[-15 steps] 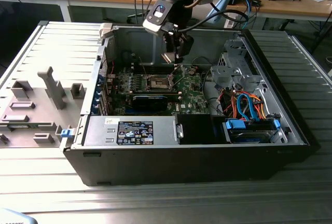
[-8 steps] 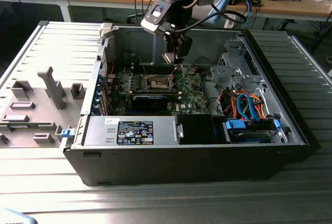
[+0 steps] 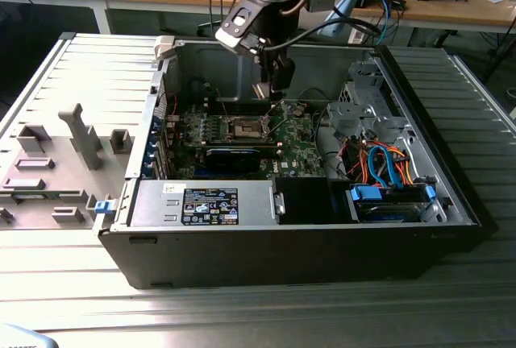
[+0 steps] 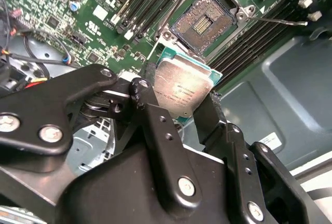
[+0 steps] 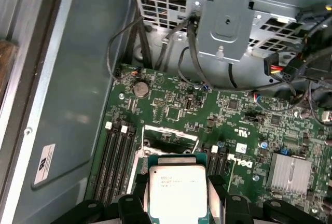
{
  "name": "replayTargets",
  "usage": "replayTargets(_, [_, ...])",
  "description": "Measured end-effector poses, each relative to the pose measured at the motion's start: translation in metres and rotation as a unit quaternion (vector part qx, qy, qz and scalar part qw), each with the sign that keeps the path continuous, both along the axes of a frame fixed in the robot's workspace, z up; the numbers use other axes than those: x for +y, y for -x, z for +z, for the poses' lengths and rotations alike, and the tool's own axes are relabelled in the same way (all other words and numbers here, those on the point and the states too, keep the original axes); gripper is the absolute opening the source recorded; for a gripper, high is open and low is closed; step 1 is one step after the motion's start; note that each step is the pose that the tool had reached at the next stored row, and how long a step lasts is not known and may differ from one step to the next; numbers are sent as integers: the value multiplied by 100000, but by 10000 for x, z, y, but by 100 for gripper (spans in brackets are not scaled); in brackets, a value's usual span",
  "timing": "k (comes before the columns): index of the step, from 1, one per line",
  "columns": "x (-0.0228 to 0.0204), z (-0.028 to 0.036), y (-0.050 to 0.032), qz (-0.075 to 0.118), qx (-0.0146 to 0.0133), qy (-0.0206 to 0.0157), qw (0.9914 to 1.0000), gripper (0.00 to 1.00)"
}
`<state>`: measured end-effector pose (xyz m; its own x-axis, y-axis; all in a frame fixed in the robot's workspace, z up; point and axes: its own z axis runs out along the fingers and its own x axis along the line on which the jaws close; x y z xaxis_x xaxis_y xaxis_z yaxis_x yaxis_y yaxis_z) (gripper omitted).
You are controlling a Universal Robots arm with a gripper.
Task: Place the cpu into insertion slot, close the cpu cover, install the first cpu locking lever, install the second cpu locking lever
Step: 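Place the cpu into insertion slot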
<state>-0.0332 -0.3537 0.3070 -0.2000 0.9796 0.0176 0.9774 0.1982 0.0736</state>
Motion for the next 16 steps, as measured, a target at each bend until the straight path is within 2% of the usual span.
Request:
replayTargets(4, [0,-16,0,-2876,-2,33,99959,54])
replayTargets(6, [0,-23,0,-4232,-1,51,99910,54])
replayTargets(8, [0,-33,0,-6025,5,70,99818,54])
replayTargets(11, [19,-43,6,-6701,-2,77,99775,54])
replayTargets(13, [50,-52,43,-6825,-1,75,99767,54])
replayTargets(15, [56,-67,60,-7161,-3,66,99743,54])
replayTargets(16, [56,-87,71,-7890,2,76,99688,54])
